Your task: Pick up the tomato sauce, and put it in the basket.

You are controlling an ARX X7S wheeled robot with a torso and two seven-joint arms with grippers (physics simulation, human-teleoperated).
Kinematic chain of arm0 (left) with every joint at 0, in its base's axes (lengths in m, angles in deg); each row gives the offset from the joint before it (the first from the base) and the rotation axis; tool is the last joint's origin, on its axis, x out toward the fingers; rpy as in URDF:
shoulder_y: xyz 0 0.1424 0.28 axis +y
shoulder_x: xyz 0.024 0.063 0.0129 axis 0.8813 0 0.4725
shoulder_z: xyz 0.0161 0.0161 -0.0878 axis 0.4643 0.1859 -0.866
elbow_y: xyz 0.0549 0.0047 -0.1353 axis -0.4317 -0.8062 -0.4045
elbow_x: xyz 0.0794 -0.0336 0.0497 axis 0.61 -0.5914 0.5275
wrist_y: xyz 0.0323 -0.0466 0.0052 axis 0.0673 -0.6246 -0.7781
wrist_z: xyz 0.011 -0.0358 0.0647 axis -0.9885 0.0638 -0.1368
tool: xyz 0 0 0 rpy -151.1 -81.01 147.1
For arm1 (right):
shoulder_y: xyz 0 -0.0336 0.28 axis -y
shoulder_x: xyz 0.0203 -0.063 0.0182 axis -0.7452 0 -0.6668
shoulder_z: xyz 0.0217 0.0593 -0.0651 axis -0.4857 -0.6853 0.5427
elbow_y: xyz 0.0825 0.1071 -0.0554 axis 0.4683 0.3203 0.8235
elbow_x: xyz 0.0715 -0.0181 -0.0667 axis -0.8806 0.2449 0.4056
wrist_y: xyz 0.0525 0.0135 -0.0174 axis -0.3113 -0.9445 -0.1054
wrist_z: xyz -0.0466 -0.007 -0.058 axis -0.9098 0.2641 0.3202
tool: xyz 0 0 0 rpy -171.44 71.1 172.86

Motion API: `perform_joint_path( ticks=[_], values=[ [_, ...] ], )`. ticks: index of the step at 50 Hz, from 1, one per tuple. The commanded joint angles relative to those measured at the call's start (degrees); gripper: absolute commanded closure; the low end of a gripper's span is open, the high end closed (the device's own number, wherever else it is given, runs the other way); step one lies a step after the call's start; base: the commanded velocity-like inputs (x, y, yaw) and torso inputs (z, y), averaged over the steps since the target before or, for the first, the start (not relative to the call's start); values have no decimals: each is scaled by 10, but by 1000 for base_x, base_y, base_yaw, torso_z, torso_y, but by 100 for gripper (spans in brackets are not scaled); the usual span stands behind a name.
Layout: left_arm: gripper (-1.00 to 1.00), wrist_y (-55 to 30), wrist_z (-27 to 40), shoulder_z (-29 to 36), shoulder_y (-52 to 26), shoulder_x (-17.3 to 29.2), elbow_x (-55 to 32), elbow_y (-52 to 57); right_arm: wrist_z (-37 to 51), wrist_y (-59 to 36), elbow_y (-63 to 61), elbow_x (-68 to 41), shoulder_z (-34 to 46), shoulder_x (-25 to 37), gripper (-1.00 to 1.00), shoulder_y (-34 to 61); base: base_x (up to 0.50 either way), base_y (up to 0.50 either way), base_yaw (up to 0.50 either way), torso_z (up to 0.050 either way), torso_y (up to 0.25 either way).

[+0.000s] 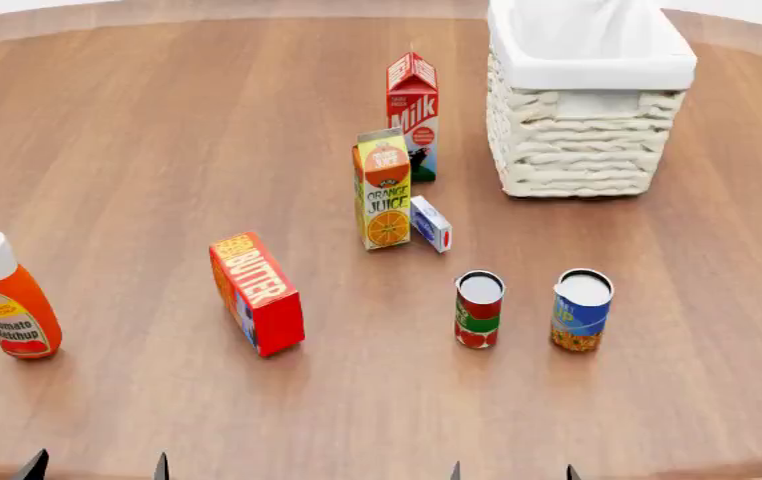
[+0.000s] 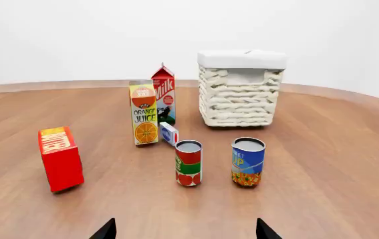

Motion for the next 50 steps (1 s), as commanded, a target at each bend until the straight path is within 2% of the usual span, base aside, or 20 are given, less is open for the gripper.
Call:
perform_joint_path(
  ticks=[1, 4, 7, 8, 10, 14, 18, 20, 27, 37, 40, 50],
  values=[
    [-100, 6, 16, 12, -7, 8, -3, -8, 10, -3, 0, -3, 15, 10, -100, 4, 0, 0, 0, 0, 0],
    [-100, 31, 49, 21, -16, 15, 17, -26, 14, -15, -2, -8, 26, 17, -100, 8, 0, 0, 0, 0, 0],
    [-100, 16, 42, 21, -25, 20, -9, -33, 17, -7, 6, -19, 28, 21, -100, 14, 0, 0, 0, 0, 0],
    [-100, 6, 52, 32, -29, 26, 15, -40, 20, -14, 9, -20, 29, 23, -100, 16, 0, 0, 0, 0, 0],
    [-100, 41, 65, 26, -35, 27, 13, -60, 23, -13, 9, -23, 30, 25, -100, 17, 0, 0, 0, 0, 0],
    [-100, 33, 50, 21, -45, 36, -15, -56, 33, -11, 12, -26, 33, 29, -100, 17, 0, 0, 0, 0, 0],
    [-100, 80, 60, 46, -43, 41, 20, -95, 42, -15, -8, -34, 30, 33, -100, 9, 0, 0, 0, 0, 0],
    [-100, 80, 57, 39, -48, 37, -4, -103, 47, -14, -11, -39, 27, 35, -100, 9, 0, 0, 0, 0, 0],
    [-100, 101, 71, 48, -46, 42, 5, -111, 58, -15, -17, -39, 34, 40, -100, 8, 0, 0, 0, 0, 0],
    [-100, 22, 86, 46, -4, 57, 4, 109, 86, -113, -210, -16, 43, 61, -100, -8, 0, 0, 0, 0, 0],
    [-100, -20, 90, 51, 16, 61, 12, 210, 90, -155, -290, -11, 48, 66, -100, -8, 0, 0, 0, 0, 0],
    [-100, -87, 96, 53, 35, 71, -2, 342, 105, -246, -414, 9, 63, 76, -100, 4, 0, 0, 0, 0, 0]
  ],
)
